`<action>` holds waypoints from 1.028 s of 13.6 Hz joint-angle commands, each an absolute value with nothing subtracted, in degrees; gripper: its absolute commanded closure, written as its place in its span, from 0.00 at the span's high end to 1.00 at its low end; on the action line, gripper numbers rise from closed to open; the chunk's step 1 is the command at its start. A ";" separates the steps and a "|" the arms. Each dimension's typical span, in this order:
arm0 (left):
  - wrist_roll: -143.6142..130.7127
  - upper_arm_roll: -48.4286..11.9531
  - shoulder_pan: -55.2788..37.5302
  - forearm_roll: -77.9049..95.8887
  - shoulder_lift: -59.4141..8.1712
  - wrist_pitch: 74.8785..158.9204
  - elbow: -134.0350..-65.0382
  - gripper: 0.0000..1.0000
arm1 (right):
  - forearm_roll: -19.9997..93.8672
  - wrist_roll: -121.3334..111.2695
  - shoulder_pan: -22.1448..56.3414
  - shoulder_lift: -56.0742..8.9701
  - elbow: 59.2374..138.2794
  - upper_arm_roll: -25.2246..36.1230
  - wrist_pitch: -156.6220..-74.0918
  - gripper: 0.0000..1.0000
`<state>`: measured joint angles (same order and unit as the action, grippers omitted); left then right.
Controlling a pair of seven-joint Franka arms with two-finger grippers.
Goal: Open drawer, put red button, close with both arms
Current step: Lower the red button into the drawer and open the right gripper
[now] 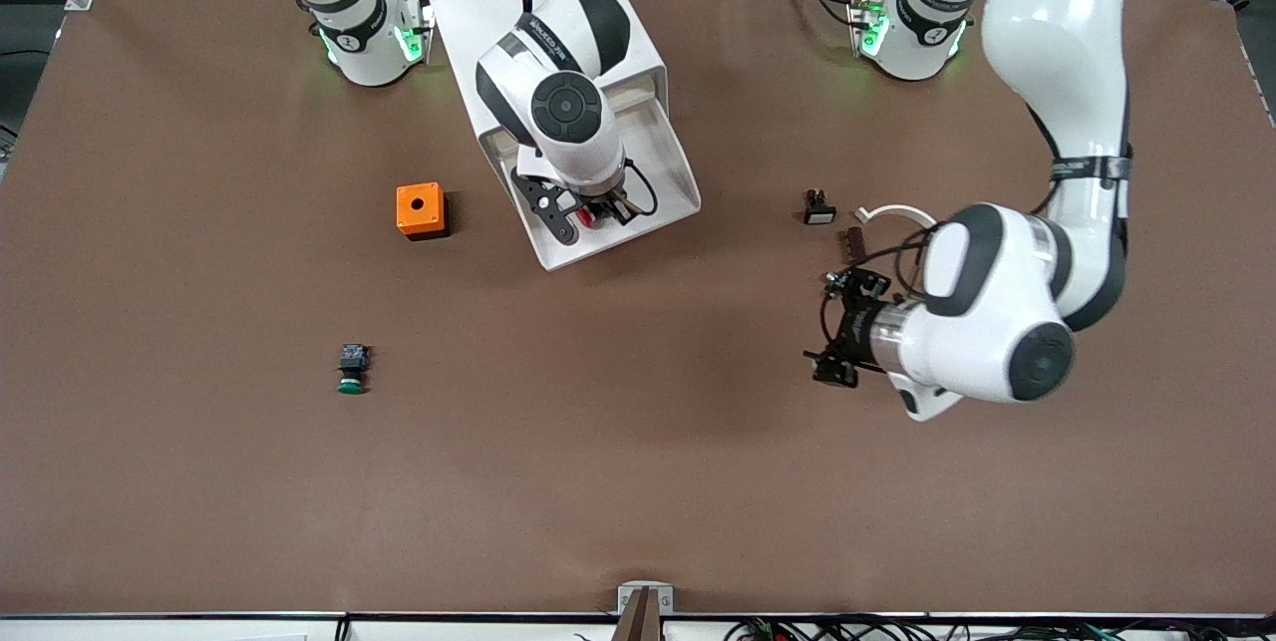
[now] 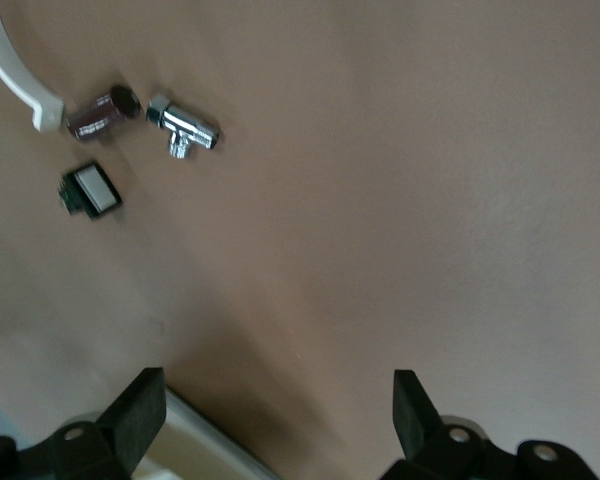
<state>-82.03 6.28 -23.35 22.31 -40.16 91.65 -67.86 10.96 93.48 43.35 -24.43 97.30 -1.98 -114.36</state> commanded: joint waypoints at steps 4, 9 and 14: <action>-73.22 7.03 -27.15 16.97 -38.85 95.27 -68.99 1.00 | 12.13 93.69 43.86 -23.82 96.94 -1.58 -113.91 1.00; -68.56 6.77 -31.28 12.66 -38.32 99.93 -69.78 1.00 | 11.95 93.16 41.32 -22.94 86.08 -1.05 -97.87 1.00; -67.24 6.50 -36.81 11.44 -38.76 103.61 -71.97 1.00 | 11.34 84.33 33.32 -20.41 74.54 -0.97 -78.77 1.00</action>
<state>-68.39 6.21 -34.26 13.62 -39.88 101.02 -68.88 10.96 89.53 36.34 -21.59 77.33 -0.46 -83.47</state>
